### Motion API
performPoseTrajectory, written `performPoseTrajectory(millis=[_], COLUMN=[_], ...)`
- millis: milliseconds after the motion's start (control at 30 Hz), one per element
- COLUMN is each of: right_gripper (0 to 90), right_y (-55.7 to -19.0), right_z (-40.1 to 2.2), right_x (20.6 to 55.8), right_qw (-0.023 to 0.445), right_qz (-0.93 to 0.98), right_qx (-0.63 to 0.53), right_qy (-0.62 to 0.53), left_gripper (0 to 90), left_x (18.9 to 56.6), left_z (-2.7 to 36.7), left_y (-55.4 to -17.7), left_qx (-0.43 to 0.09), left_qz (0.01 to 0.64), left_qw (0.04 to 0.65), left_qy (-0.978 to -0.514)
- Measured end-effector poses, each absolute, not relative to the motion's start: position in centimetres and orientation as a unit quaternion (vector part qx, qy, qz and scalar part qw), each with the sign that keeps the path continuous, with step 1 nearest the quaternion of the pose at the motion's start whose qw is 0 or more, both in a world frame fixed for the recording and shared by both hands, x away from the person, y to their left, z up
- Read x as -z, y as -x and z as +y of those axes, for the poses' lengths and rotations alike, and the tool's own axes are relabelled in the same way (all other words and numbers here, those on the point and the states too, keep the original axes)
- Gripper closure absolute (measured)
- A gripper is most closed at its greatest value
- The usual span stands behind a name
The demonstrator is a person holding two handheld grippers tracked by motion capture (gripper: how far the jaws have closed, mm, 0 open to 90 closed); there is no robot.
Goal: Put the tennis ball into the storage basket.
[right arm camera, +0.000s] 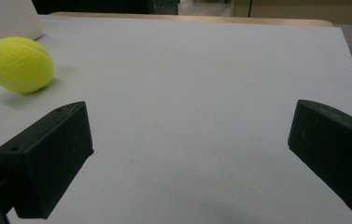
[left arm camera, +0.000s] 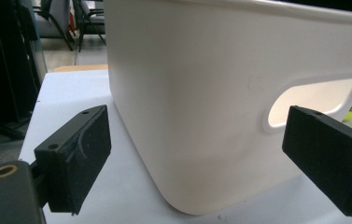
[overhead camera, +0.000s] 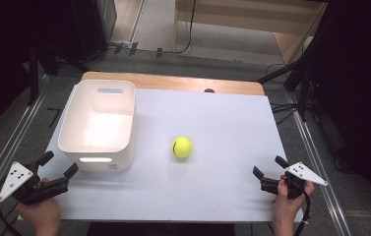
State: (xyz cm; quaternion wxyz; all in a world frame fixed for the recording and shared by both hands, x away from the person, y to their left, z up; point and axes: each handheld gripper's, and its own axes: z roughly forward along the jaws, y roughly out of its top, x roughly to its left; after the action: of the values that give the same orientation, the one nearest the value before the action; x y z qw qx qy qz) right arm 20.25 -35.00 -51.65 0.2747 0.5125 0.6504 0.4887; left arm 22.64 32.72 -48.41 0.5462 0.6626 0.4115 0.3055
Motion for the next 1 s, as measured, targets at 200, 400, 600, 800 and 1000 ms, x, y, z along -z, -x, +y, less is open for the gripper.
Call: performPoseTrajectory(millis=[200,400,600,800,1000], right_gripper=[0.0,0.0,0.0,0.0,0.0], right_y=[-20.4,-20.4,-20.9,-21.2,-21.5], right_z=[-34.9,-34.9,-34.8,-34.0,-33.0], right_x=[51.8,51.7,51.4,50.4,49.4], right_qw=[0.27,0.267,0.248,0.234,0.228], right_qz=[0.657,0.659,0.662,0.676,0.69], right_qx=[-0.489,-0.485,-0.491,-0.494,-0.487], right_qy=[-0.506,-0.509,-0.509,-0.494,-0.484], left_gripper=[7.9,7.9,7.9,7.9,7.9], left_x=[48.5,48.5,48.6,48.6,48.6], left_z=[32.4,32.3,32.0,32.2,32.4], left_y=[-22.7,-22.6,-22.5,-22.5,-22.6], left_qx=[-0.31,-0.312,-0.315,-0.311,-0.306], left_qz=[0.409,0.403,0.398,0.402,0.406], left_qw=[0.54,0.538,0.528,0.53,0.537], left_qy=[-0.667,-0.671,-0.681,-0.679,-0.673])
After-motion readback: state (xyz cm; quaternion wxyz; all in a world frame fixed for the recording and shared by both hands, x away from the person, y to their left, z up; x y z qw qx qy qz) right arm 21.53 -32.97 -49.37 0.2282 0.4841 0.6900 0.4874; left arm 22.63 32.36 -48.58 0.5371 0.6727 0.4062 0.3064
